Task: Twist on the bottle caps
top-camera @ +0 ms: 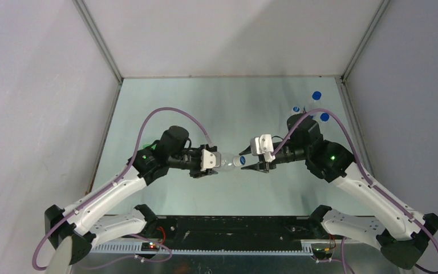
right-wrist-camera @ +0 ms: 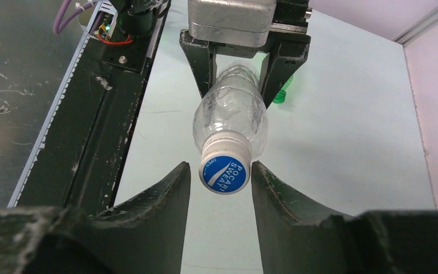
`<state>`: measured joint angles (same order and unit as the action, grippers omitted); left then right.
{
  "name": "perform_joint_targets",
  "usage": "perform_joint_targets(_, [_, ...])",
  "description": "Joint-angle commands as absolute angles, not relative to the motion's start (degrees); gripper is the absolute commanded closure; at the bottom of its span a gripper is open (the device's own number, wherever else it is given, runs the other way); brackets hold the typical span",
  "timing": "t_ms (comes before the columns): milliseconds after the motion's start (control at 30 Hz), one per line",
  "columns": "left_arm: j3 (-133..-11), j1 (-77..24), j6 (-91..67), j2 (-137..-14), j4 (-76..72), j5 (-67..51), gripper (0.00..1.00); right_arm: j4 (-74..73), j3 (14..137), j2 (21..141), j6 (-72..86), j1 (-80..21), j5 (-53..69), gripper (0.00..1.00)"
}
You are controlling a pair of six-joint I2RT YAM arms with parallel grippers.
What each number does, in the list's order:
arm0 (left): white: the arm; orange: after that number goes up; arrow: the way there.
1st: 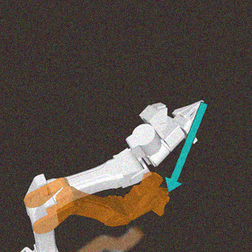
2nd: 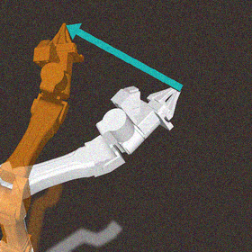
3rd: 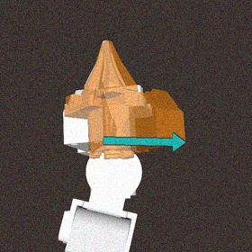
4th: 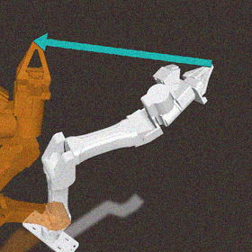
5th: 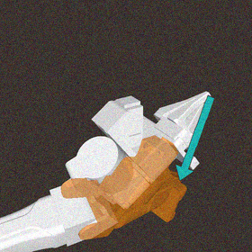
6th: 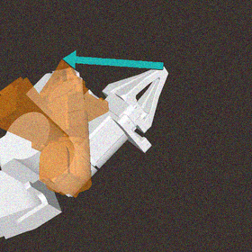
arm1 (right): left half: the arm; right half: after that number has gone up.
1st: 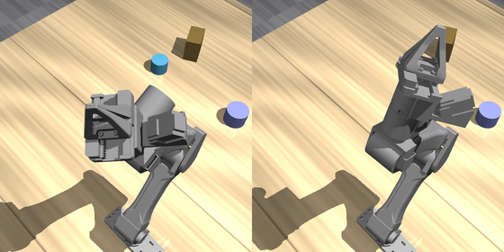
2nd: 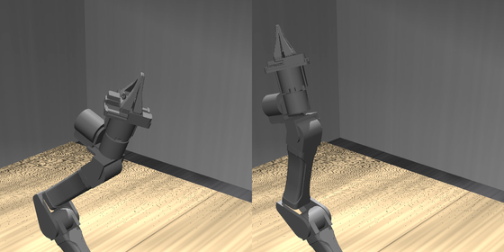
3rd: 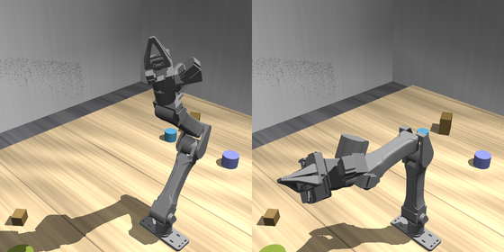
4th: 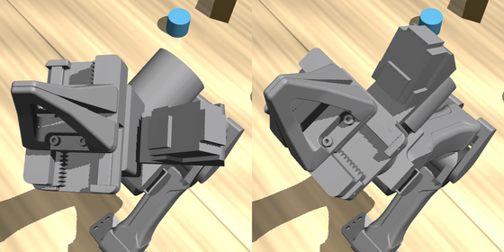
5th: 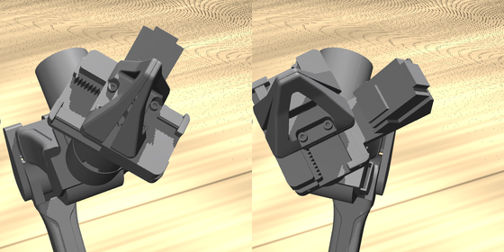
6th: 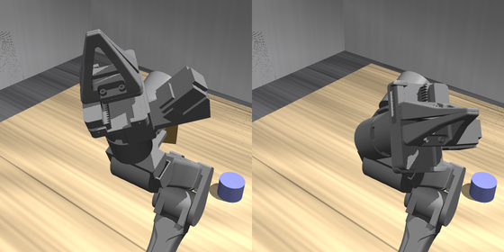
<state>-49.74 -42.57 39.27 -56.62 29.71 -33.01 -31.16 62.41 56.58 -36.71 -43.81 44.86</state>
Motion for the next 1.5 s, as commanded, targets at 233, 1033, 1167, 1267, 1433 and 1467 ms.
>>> perform_joint_targets(233, [-52.7, -42.2, 36.6, -56.2, 26.5, -32.7, 1.0, -28.8, 64.1, 58.0, -33.9, -44.7, 44.8, 0.78])
perform_joint_targets(1033, [-37.9, -56.8, 46.5, -47.0, 3.1, 9.5, 1.0, -26.5, 67.4, 69.4, 19.6, -38.1, 37.5, 1.0])
perform_joint_targets(1167, [-34.0, -61.5, 50.7, -46.9, -6.0, 19.2, 1.0, -26.9, 67.4, 71.3, 29.9, -36.2, 36.3, 1.0])
perform_joint_targets(1267, [-30.9, -65.6, 55.0, -48.6, -12.4, 25.6, 1.0, -27.9, 67.4, 72.3, 35.4, -35.8, 34.2, 1.0])
perform_joint_targets(1433, [-27.4, -70.2, 61.9, -53.8, -27.2, 38.1, 1.0, -24.8, 64.7, 72.5, 47.3, -35.8, 32.9, 1.0])
perform_joint_targets(1467, [-26.7, -71.1, 63.7, -55.6, -31.0, 40.5, 1.0, -24.3, 64.3, 72.3, 48.7, -35.7, 32.6, 1.0])
